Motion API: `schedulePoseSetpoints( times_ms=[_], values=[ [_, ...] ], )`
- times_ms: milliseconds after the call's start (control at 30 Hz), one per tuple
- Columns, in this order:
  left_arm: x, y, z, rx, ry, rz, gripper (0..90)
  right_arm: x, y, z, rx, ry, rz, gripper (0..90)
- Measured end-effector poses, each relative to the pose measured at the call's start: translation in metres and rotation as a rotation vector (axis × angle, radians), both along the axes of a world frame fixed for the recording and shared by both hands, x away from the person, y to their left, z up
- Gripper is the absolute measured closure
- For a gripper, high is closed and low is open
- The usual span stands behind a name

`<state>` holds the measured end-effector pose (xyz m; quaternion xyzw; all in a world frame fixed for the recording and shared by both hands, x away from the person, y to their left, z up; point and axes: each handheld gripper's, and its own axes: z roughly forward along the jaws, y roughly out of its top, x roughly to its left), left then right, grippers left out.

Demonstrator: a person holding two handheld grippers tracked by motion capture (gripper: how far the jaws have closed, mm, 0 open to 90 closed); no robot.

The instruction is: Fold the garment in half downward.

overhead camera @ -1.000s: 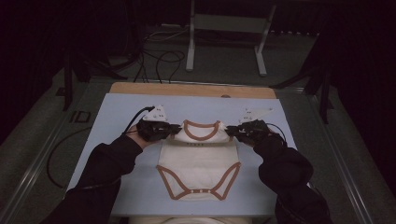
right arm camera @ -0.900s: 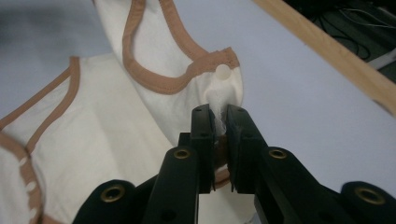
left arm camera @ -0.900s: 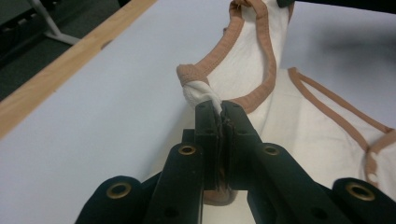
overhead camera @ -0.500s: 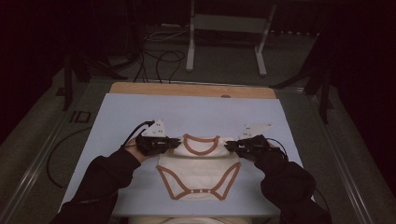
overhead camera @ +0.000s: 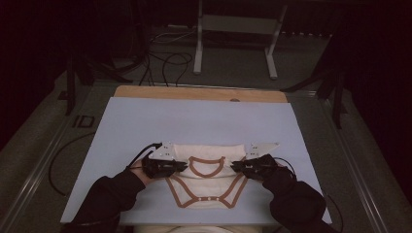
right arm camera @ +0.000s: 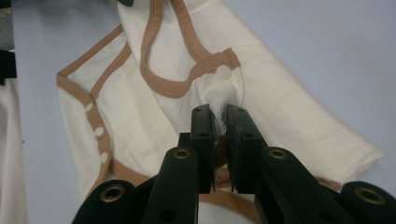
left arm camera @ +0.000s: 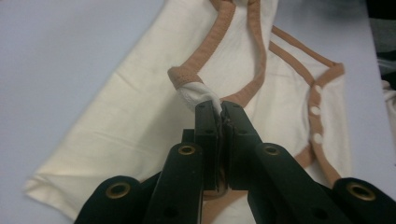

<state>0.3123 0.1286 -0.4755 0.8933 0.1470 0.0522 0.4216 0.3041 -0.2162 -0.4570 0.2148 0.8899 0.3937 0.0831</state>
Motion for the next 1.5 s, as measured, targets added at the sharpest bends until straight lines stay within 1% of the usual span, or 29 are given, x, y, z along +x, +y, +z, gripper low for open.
schedulePoseSetpoints(
  times_ms=[67,100,167,233,267,333,400,433,467,567,633,767,833,900,933,967,1000,1033,1067,1100,1133,1200,1233,1267,1333,1367,1433,1467,1500],
  values=[
    [-0.003,0.0,-0.004,0.006,0.008,-0.006,86.5,-0.003,0.0,-0.005,-0.007,0.008,0.002,82.5],
    [-0.005,0.001,-0.006,0.006,0.006,-0.001,86.4,-0.004,0.001,-0.007,-0.012,0.013,0.001,82.5],
    [-0.008,0.001,-0.01,0.0,0.019,-0.006,86.5,-0.006,0.001,-0.012,-0.011,0.023,0.001,82.5],
    [-0.011,0.001,-0.014,0.016,0.021,-0.007,86.4,-0.008,0.0,-0.016,-0.009,0.034,0.0,82.3],
    [-0.012,0.001,-0.017,0.021,0.028,-0.002,86.4,-0.009,0.0,-0.018,-0.006,0.043,-0.001,82.3],
    [-0.013,0.002,-0.023,0.012,0.056,0.006,86.3,-0.01,0.002,-0.021,-0.008,0.054,0.0,82.3],
    [-0.013,0.003,-0.027,0.02,0.064,0.009,86.1,-0.012,0.004,-0.024,-0.022,0.058,0.01,82.3],
    [-0.013,0.004,-0.028,0.013,0.075,0.015,85.9,-0.013,0.004,-0.025,-0.034,0.055,0.005,82.1],
    [-0.013,0.004,-0.029,0.017,0.08,0.019,85.9,-0.013,0.004,-0.026,-0.027,0.061,-0.001,82.1],
    [-0.012,0.005,-0.031,0.017,0.095,0.027,85.6,-0.011,0.003,-0.031,-0.032,0.08,0.0,81.7],
    [-0.012,0.006,-0.032,0.011,0.107,0.035,85.0,-0.012,0.002,-0.033,-0.033,0.094,0.0,81.4],
    [-0.012,0.005,-0.033,0.021,0.118,0.036,84.7,-0.01,0.001,-0.034,-0.033,0.098,-0.003,81.1],
    [-0.012,0.004,-0.032,0.02,0.126,0.04,83.8,-0.009,0.001,-0.035,-0.035,0.105,-0.001,78.3],
    [-0.013,0.005,-0.03,0.021,0.123,0.039,78.9,-0.008,0.002,-0.036,-0.041,0.11,-0.001,72.8],
    [-0.013,0.006,-0.028,0.012,0.118,0.05,73.8,-0.008,0.002,-0.035,-0.041,0.107,-0.005,68.9],
    [-0.013,0.006,-0.026,0.015,0.113,0.058,67.3,-0.007,0.001,-0.033,-0.04,0.109,-0.003,63.9],
    [-0.012,0.007,-0.024,0.013,0.107,0.071,62.6,-0.007,0.001,-0.031,-0.036,0.112,-0.007,62.9],
    [-0.012,0.008,-0.021,0.011,0.106,0.082,55.2,-0.006,0.0,-0.029,-0.028,0.112,-0.006,60.6],
    [-0.012,0.008,-0.021,0.011,0.106,0.082,49.4,-0.006,0.0,-0.029,-0.028,0.112,-0.006,60.6],
    [-0.009,0.009,-0.015,-0.003,0.108,0.102,49.4,-0.004,0.0,-0.026,-0.017,0.111,-0.009,55.6],
    [-0.008,0.01,-0.013,-0.018,0.118,0.101,39.3,-0.001,0.0,-0.021,-0.005,0.108,-0.014,50.7],
    [-0.004,0.008,-0.009,-0.025,0.13,0.099,29.9,0.003,0.002,-0.015,0.01,0.106,-0.02,44.1],
    [-0.003,0.007,-0.008,-0.024,0.134,0.097,29.9,0.004,0.003,-0.013,0.013,0.1,-0.026,44.0],
    [-0.003,0.004,-0.006,-0.015,0.129,0.102,29.9,0.006,0.005,-0.011,0.009,0.093,-0.029,42.9],
    [-0.002,0.0,-0.005,0.003,0.129,0.093,30.0,0.009,0.009,-0.008,0.002,0.081,-0.024,42.1],
    [-0.001,-0.002,-0.005,0.013,0.125,0.09,30.1,0.011,0.011,-0.007,0.001,0.083,-0.021,42.3],
    [0.0,-0.007,-0.006,0.03,0.127,0.094,32.7,0.015,0.016,-0.008,-0.008,0.09,-0.005,47.4],
    [0.002,-0.009,-0.007,0.032,0.137,0.092,34.0,0.017,0.018,-0.009,-0.008,0.102,0.003,47.6],
    [0.003,-0.01,-0.008,0.036,0.144,0.092,35.5,0.02,0.021,-0.011,-0.002,0.12,0.013,49.9]
  ],
)
